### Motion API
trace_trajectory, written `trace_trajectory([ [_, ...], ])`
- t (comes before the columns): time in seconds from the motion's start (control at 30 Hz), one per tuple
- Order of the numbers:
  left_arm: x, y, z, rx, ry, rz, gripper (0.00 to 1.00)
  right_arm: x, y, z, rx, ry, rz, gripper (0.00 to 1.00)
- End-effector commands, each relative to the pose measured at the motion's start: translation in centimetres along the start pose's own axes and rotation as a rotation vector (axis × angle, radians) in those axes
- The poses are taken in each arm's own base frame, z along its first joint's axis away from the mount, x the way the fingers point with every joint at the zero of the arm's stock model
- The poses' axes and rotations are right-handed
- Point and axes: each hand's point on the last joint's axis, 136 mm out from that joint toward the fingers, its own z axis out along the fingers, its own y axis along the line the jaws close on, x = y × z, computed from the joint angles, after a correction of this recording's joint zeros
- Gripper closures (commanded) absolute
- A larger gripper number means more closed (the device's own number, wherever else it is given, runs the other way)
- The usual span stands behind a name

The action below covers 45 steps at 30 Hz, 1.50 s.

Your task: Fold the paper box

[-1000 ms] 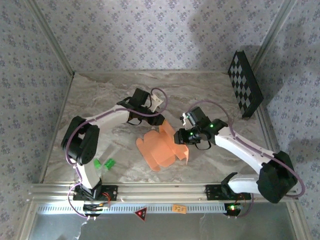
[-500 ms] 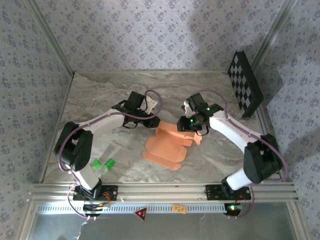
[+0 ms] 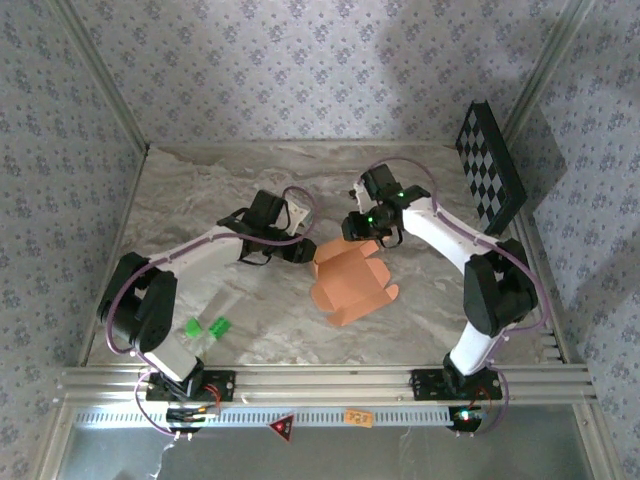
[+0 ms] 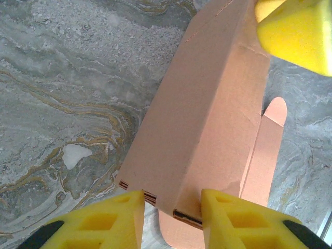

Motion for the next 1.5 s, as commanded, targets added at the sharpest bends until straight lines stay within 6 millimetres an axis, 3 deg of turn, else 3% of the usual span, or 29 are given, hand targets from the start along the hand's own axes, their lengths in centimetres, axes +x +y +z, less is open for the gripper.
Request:
trace_trajectory([
  [0.0,3.4,1.9,0.5,-0.082,0.104,-0.064,0.65,1.2,-0.2,-2.2,0.022,0.002,0.036,0.61],
  [0.3,3.2,2.0,0.5,-0.083,0.105,-0.061,0.65,2.1,-0.7,-2.2,-0.033,0.013,0.09,0.44],
  [0.57,3.4,2.0,0.3,-0.095,0.117,-0.05,0.66,1.1,-1.8,-2.4,0.004,-0.018,0.071,0.35],
  [0.83,3.3,2.1,0.3,-0.095,0.117,-0.049,0.66,0.3,-3.2,-1.1,-0.021,-0.018,0.078,0.37],
  [1.37,3.4,2.2,0.4,-0.098,0.127,-0.049,0.66,-0.5,-1.4,-0.1,-0.239,-0.035,0.147,0.45],
  [1.4,3.4,2.2,0.4,-0.098,0.127,-0.05,0.66,0.5,-1.7,0.4,-0.252,-0.015,0.172,0.46],
  [1.47,3.4,2.2,0.5,-0.099,0.13,-0.049,0.66,0.6,-1.6,0.4,-0.281,-0.021,0.199,0.47],
])
